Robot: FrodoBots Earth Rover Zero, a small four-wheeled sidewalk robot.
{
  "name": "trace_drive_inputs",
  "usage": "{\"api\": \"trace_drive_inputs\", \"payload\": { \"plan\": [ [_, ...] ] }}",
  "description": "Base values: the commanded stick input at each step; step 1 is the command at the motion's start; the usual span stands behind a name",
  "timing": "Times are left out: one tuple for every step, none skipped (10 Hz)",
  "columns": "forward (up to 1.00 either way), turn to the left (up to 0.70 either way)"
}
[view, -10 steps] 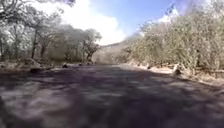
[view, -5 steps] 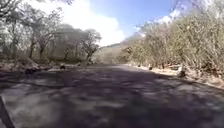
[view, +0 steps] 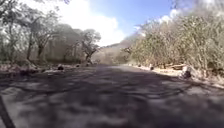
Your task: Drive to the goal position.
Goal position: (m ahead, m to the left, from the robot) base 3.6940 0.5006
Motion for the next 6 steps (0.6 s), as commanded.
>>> {"api": "trace_drive_inputs", "payload": {
  "plan": [
    [0.70, 0.00],
    [0.70, 0.00],
    [0.70, 0.00],
    [0.70, 0.00],
    [0.70, 0.00],
    [0.70, 0.00]
  ]
}}
